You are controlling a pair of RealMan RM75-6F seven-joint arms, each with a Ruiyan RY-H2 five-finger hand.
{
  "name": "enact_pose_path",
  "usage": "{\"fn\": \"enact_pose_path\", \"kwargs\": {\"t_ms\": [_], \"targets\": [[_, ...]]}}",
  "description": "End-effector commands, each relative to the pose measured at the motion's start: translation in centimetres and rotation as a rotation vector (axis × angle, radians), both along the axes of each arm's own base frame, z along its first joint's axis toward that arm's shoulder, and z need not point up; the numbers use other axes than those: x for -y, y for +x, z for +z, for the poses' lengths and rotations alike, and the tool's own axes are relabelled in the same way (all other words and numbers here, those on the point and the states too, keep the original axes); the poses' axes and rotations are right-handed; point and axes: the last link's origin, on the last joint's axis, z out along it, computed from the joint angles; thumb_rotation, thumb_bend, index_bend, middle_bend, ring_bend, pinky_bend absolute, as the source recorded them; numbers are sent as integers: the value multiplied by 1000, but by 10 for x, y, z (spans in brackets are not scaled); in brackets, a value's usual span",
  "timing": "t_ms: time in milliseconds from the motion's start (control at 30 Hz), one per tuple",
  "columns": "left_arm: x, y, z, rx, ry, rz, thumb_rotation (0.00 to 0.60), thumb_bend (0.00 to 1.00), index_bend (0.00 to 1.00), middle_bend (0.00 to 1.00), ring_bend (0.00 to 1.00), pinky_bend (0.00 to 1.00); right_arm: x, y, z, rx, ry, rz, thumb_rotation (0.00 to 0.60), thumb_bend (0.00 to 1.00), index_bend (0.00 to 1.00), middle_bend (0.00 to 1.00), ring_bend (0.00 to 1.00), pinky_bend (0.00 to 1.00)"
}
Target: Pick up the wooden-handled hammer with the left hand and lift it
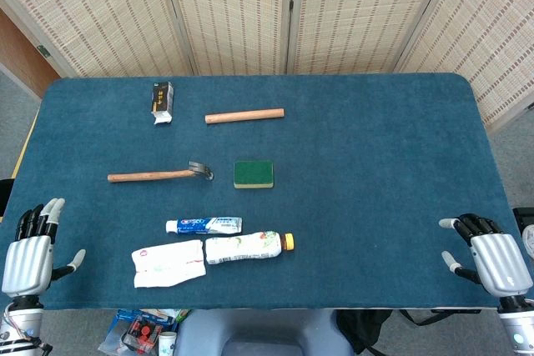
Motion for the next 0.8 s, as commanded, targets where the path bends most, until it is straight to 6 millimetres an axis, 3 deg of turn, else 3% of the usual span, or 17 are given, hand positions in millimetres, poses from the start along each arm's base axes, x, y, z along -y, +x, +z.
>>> {"fn": "enact_pose_path", "kwargs": {"t_ms": [33, 200, 333, 500, 600, 800], "targets": [[0, -1, -1, -3, -1, 1, 600, 218, 1, 0, 2, 0, 0, 1, 1, 0, -4, 2, 600, 262, 327, 348, 235, 264], [-4, 2, -1, 2, 4, -21, 600, 218, 5, 0, 2, 0, 0, 2, 7, -6, -32, 6, 600, 263, 327, 348, 235, 264], [-18, 11, 0, -7, -6, -77, 600, 218, 15, 0, 2, 0, 0, 3, 18, -19, -77, 11, 600, 262, 327, 348, 235, 264], [-51, 30, -3, 4, -65, -162, 600, 218, 23, 9, 2, 0, -1, 6, 30, -34, -121, 19, 600, 262, 327, 348, 235, 264], [-77, 43, -7, -16, -99, -210, 600, 217, 83, 38, 13, 0, -2, 8, 34, -38, -134, 24, 600, 262, 327, 349, 235, 264], [-129, 63, -28, -49, -181, -233, 600, 217, 155, 111, 40, 0, -7, 8, 37, -38, -138, 20, 600, 263, 327, 348, 235, 264]]}}
